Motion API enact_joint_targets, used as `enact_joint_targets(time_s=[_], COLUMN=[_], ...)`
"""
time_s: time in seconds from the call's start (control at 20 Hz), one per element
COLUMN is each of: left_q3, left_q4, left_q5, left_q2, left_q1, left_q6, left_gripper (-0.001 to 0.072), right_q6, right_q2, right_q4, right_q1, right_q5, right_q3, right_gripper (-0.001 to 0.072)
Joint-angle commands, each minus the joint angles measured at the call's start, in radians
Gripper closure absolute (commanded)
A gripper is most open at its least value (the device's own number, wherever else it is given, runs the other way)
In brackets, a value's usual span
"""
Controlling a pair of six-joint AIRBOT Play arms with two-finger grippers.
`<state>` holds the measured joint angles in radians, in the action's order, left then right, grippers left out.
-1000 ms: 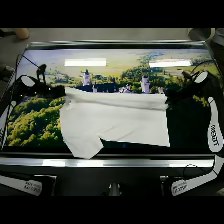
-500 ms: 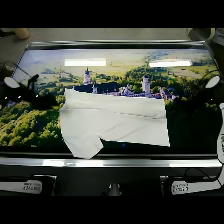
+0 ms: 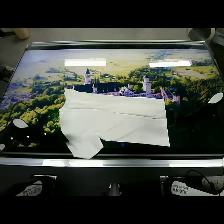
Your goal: Fold the shirts.
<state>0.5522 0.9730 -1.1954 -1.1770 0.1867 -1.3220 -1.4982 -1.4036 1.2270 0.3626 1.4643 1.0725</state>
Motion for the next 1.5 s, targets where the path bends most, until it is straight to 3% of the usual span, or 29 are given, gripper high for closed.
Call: enact_joint_targets(time_s=[0.0, 0.15, 0.25, 0.3, 0.35, 0.45, 0.55, 0.7, 0.8, 0.95, 1.1, 1.3, 1.45], left_q3=[-0.080, -0.080, -0.080, -0.080, -0.080, -0.076, -0.070, -0.054, -0.023, 0.114, 0.344, 0.647, 0.886], left_q4=[-0.032, -0.032, -0.031, -0.031, -0.031, -0.031, -0.031, -0.031, -0.029, -0.011, 0.039, 0.039, 0.034], left_q5=[0.105, 0.184, 0.191, 0.191, 0.190, 0.187, 0.183, 0.186, 0.184, 0.131, 0.111, 0.113, 0.092], left_q2=[0.021, 0.021, 0.021, 0.023, 0.026, 0.032, 0.047, 0.083, 0.105, 0.138, 0.117, -0.147, -0.400], left_q1=[-0.069, -0.104, -0.109, -0.109, -0.109, -0.109, -0.109, -0.109, -0.105, -0.092, -0.095, -0.095, -0.096], left_q6=[-0.023, -0.070, -0.069, -0.065, -0.061, -0.062, -0.061, -0.037, -0.016, -0.008, -0.013, -0.023, -0.071], left_gripper=[0.0255, 0.0285, 0.0508, 0.0661, 0.0679, 0.0679, 0.0679, 0.0680, 0.0681, 0.0684, 0.0685, 0.0683, 0.0681], right_q6=[0.003, 0.025, 0.051, 0.062, 0.071, 0.074, 0.074, 0.070, 0.083, 0.149, 0.113, 0.046, -0.053], right_q2=[0.010, 0.010, 0.010, 0.010, 0.010, 0.009, 0.009, 0.010, 0.010, 0.040, 0.069, -0.067, -0.246], right_q4=[0.031, 0.038, 0.028, 0.021, 0.015, 0.011, 0.001, -0.060, -0.119, -0.190, -0.227, -0.136, -0.068], right_q1=[0.002, 0.002, 0.002, 0.002, 0.002, 0.002, 0.002, 0.002, 0.002, 0.002, -0.013, -0.139, -0.167], right_q5=[0.000, -0.004, -0.025, -0.035, -0.050, -0.100, -0.171, -0.256, -0.264, -0.229, -0.249, -0.396, -0.383], right_q3=[-0.024, -0.120, -0.197, -0.230, -0.253, -0.288, -0.302, -0.302, -0.300, -0.240, -0.093, 0.137, 0.317], right_gripper=[0.0234, 0.0141, 0.0136, 0.0136, 0.0136, 0.0136, 0.0201, 0.0451, 0.0691, 0.0693, 0.0694, 0.0693, 0.0692])
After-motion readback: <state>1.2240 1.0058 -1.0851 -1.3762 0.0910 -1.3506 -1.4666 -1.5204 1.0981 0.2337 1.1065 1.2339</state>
